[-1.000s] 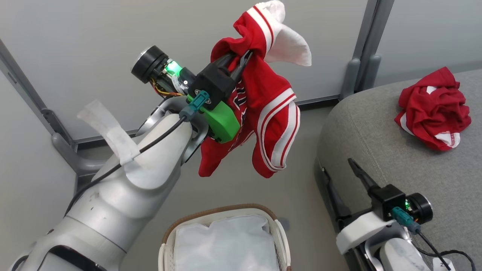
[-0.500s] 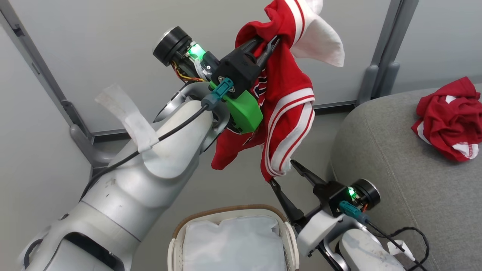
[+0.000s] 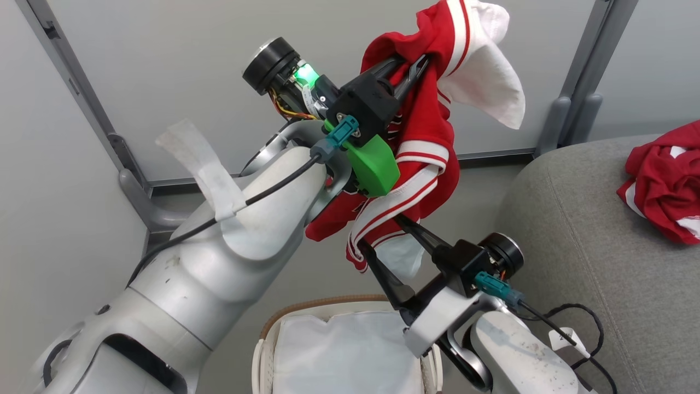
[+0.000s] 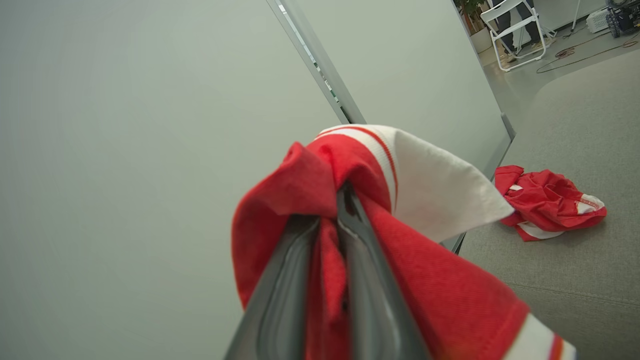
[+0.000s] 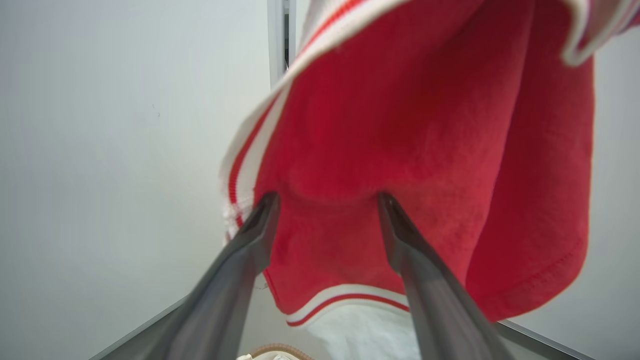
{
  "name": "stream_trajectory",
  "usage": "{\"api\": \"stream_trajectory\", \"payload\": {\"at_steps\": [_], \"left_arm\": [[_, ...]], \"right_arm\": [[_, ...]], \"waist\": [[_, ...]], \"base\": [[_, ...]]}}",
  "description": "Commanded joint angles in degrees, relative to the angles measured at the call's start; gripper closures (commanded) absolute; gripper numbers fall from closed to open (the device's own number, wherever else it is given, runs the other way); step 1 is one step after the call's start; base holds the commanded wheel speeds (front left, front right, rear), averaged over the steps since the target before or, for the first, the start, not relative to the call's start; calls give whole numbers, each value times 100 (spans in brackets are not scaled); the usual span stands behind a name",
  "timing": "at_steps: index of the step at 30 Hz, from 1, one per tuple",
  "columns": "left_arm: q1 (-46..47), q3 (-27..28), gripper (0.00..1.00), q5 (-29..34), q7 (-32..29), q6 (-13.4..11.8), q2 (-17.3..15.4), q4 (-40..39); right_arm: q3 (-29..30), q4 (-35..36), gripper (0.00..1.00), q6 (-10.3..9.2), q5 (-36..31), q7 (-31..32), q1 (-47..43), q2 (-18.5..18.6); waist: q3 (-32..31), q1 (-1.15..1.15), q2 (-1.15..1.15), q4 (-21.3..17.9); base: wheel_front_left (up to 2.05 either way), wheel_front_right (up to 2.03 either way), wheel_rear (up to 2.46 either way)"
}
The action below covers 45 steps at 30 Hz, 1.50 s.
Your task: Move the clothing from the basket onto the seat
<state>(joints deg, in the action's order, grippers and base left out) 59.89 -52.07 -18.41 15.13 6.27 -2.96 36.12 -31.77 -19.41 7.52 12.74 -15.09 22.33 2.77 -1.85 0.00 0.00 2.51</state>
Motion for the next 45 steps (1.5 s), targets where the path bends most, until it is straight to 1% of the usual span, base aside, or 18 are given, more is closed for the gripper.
{"api": "stream_trajectory", "payload": {"at_steps": [1,5,10,19,20,21,24,31,39,40,41,42,43,44,45], "left_arm": [[112,-14,100,-62,2,-38,5,12],[69,-50,100,-112,2,-66,7,-5],[-11,-119,100,-215,2,-85,5,-112],[-130,-318,100,-600,2,-84,5,-351],[-141,-339,100,-657,1,-76,5,-362],[-144,-364,100,-693,1,-77,5,-370],[-179,-406,100,-878,-28,-64,4,-392],[-219,-416,100,-1102,-27,-89,3,-253],[-381,-309,100,-1317,-18,-30,-152,57],[-432,-295,98,-1388,-17,-18,-171,85],[-471,-288,81,-1452,-15,6,-203,108],[-503,-281,57,-1495,-13,21,-229,133],[-543,-282,40,-1531,-11,25,-253,157],[-606,-273,14,-1584,-8,38,-282,185],[-659,-254,0,-1639,-4,52,-297,202]], "right_arm": [[-18,82,0,-6,91,-11,43,22],[46,187,0,-6,162,-11,118,23],[290,131,0,-6,142,-11,353,21],[537,-373,0,-6,105,-11,929,21],[532,-466,34,-6,113,-11,995,21],[528,-524,57,-6,134,-11,1044,21],[541,-714,100,-6,213,-11,1175,22],[555,-770,100,-6,286,-11,1243,22],[568,-432,100,-6,283,-12,1035,21],[594,-369,100,-6,268,-12,1000,22],[613,-323,100,-6,250,-12,970,22],[635,-285,100,-6,240,-12,951,21],[659,-246,100,-6,235,-12,935,22],[687,-202,100,-6,230,-12,910,21],[705,-177,100,-6,215,-12,884,21]], "waist": [[3,0,0,-8],[16,0,0,-29],[40,0,0,-31],[80,0,0,31],[84,0,0,38],[88,0,0,43],[102,0,0,55],[138,0,0,42],[182,0,0,-51],[187,0,0,-66],[192,0,0,-79],[196,0,0,-87],[199,0,0,-95],[204,0,0,-102],[208,0,0,-107]], "base": [[0,0,0],[0,0,0],[0,0,0],[0,0,0],[0,0,0],[0,0,0],[0,0,0],[0,0,0],[0,0,0],[0,0,0],[0,0,0],[0,0,0],[0,0,0],[0,0,0],[0,0,0]]}}
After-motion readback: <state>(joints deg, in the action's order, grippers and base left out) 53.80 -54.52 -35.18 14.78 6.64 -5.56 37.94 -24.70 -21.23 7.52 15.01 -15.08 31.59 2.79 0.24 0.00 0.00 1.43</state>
